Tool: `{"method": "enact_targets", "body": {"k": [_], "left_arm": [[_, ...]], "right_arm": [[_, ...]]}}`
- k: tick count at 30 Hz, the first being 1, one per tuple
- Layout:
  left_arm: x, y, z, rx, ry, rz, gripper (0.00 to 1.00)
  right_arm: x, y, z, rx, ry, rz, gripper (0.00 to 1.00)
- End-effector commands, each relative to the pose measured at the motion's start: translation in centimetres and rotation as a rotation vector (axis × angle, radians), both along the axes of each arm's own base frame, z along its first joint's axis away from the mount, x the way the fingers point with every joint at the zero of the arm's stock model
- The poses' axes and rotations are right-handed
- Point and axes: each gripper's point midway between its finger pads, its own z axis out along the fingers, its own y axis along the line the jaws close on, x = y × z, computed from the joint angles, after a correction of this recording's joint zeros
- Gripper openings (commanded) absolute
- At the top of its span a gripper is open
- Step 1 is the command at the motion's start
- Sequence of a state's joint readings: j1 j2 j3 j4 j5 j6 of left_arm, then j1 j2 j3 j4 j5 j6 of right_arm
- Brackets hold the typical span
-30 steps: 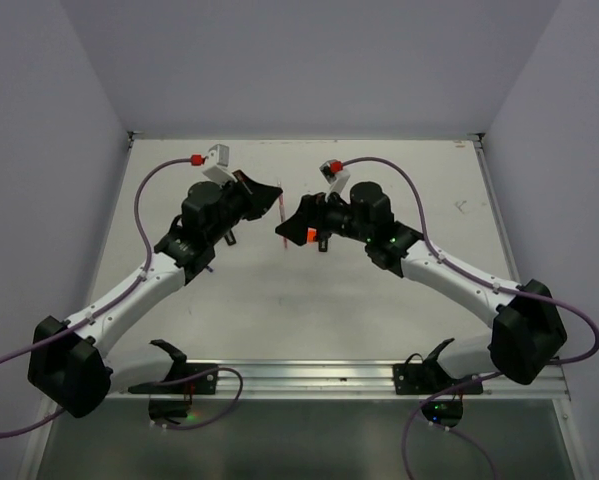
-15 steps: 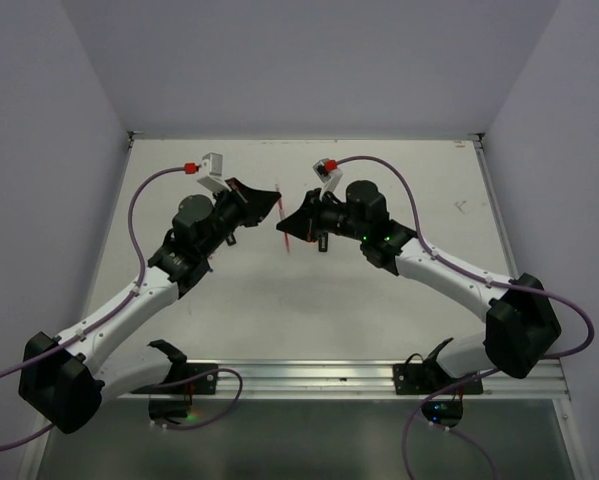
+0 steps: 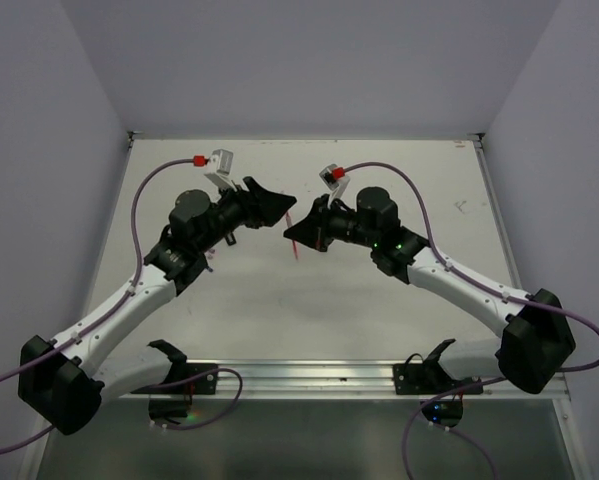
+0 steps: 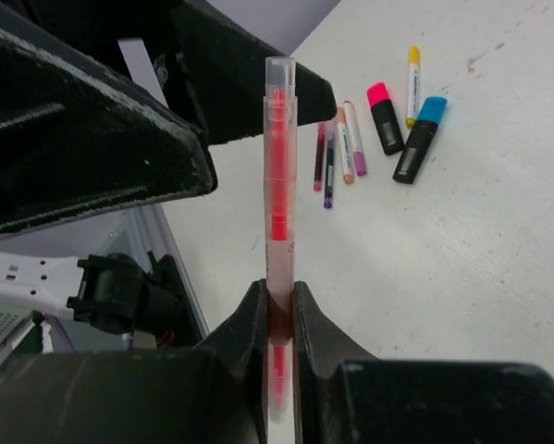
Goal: Open the pen caps
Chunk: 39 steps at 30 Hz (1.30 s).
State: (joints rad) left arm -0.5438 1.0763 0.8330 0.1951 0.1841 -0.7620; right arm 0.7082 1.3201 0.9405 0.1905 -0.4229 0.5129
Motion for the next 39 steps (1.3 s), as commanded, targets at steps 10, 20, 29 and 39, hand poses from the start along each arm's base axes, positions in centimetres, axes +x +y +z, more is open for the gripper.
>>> {"method": "enact_targets", "body": {"k": [10,20,29,39], "left_arm": [[-1.7,-2.9,3.2,0.018,-0.088,-0.266,0.56],[-2.0,-3.2,1.7,0.051,-0.064,-0.298,0.5],[-2.0,-3.2,1.0,0.071,-0.057,-0.304,0.41],[-2.0,-3.4,0.7,0.077,-0.062,-0.323,0.02]], "right_arm": [[-2.0,0.0,1.5,-0.008,-0.087,0.12,0.0],[-2.0,0.0,2.0,0.0,-0.099,0.121,0.0],[-1.9,0.1,2.4,0.001,-0.108,0.119,0.0],[-1.6,0.1,3.0,0.007,-0.119,0.11,0.0]]}}
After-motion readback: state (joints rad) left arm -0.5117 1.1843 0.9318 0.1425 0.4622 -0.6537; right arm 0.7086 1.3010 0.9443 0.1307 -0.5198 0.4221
